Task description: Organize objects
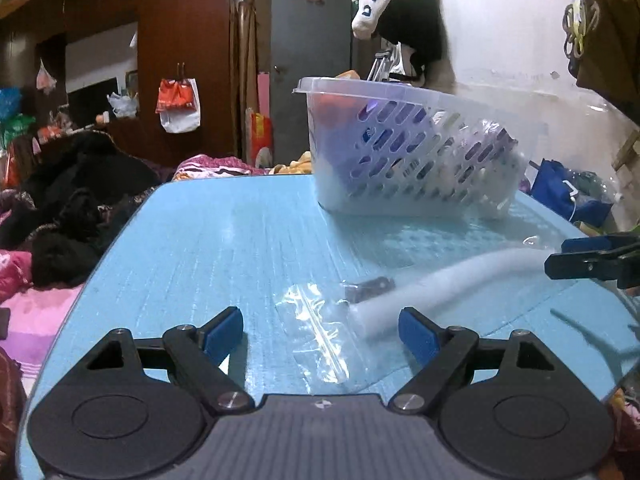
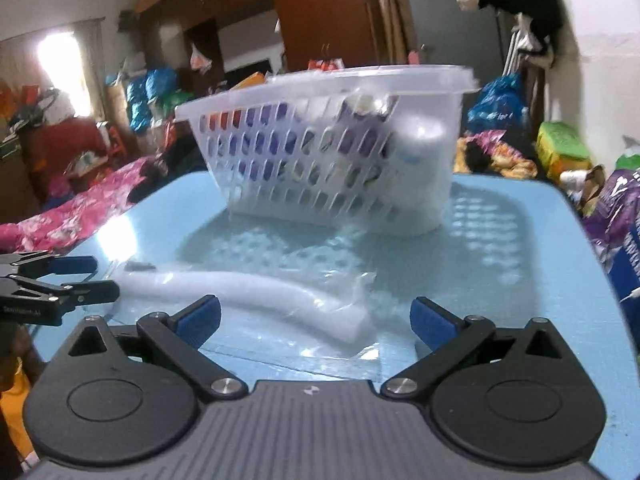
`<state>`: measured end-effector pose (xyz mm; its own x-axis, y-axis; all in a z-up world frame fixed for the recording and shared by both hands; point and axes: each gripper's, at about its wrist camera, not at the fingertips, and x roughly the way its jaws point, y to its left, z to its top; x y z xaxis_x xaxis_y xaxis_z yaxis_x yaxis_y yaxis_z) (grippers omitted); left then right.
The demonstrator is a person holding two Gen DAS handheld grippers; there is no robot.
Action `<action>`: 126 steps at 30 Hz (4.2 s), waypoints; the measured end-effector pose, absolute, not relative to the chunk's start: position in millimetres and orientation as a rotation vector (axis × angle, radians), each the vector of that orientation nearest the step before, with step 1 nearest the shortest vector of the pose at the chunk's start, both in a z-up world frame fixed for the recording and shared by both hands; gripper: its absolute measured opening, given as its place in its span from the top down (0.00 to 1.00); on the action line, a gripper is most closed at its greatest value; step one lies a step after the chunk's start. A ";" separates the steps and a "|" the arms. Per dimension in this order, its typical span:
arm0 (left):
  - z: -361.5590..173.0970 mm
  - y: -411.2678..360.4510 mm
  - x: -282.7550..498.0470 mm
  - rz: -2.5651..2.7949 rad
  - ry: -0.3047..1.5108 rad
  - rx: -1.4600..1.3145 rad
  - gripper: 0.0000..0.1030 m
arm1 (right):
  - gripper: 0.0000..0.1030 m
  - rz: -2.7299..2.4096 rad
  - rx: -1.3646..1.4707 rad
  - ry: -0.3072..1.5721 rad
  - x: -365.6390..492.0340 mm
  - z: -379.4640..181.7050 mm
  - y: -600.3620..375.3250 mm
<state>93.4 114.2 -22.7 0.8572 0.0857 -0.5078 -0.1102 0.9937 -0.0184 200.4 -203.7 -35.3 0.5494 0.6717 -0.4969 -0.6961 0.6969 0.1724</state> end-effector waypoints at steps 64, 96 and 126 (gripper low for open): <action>55.6 67.6 74.8 -0.052 0.187 0.122 0.85 | 0.88 0.795 -0.138 0.241 158.8 41.4 -213.4; 98.4 57.0 247.6 -0.028 0.277 0.273 0.84 | 0.88 0.593 -0.118 0.370 305.0 67.8 -172.5; 124.5 106.6 108.5 0.139 0.243 0.120 0.00 | 0.00 0.539 0.121 0.251 196.1 90.6 -234.2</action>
